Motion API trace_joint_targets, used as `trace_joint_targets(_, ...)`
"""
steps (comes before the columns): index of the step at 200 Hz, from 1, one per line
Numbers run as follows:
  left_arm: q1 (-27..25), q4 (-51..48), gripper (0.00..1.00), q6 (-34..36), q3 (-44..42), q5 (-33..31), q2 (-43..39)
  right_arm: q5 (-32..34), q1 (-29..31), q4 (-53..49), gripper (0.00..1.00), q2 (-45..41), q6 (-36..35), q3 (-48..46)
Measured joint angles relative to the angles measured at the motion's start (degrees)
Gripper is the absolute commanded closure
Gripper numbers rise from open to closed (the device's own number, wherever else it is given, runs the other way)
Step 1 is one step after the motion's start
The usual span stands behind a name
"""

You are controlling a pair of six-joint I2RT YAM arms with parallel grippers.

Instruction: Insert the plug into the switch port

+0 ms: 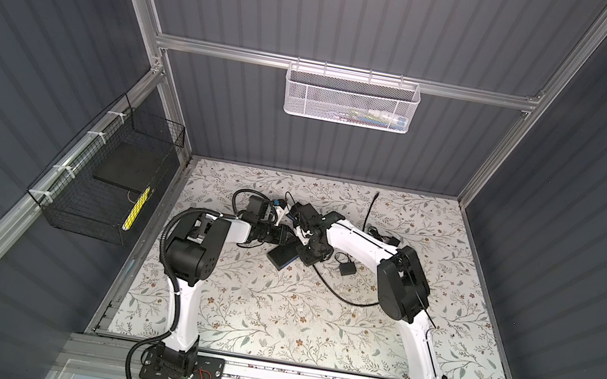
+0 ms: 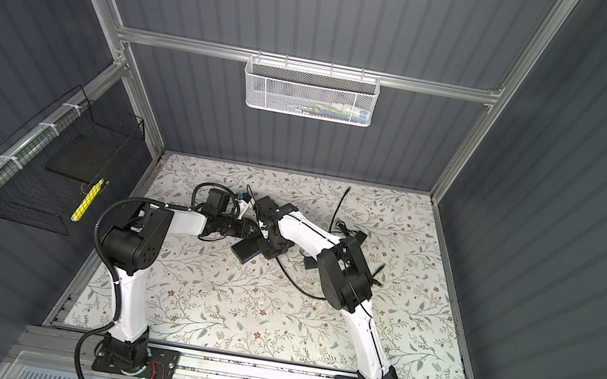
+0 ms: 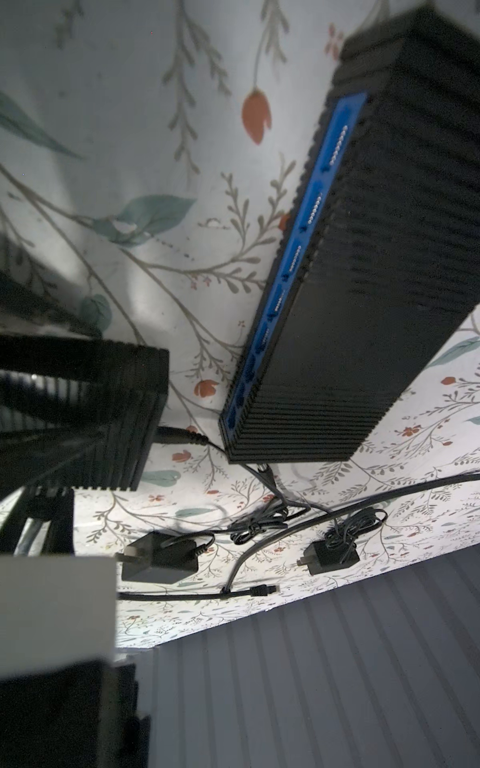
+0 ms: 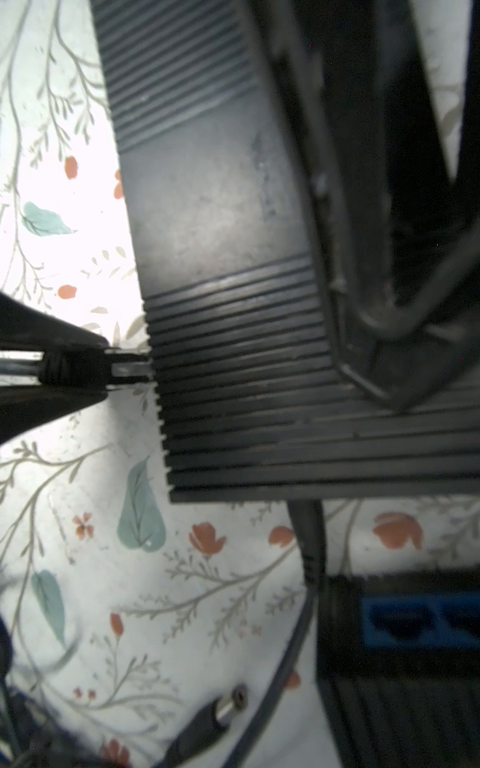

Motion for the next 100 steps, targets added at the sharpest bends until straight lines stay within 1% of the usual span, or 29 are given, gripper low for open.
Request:
trace_joint_targets(55, -0.4, -2.0, 0.65, 1.0, 1.6, 0.2, 0.7, 5.3, -0.1, 1.2, 1.00, 0.0, -1.6, -0.7)
trace_joint_targets(100, -0.4, -2.0, 0.65, 1.2, 2.3, 1.0, 1.5, 6.4, -0.1, 1.7, 1.00, -0.2, -2.7, -1.0)
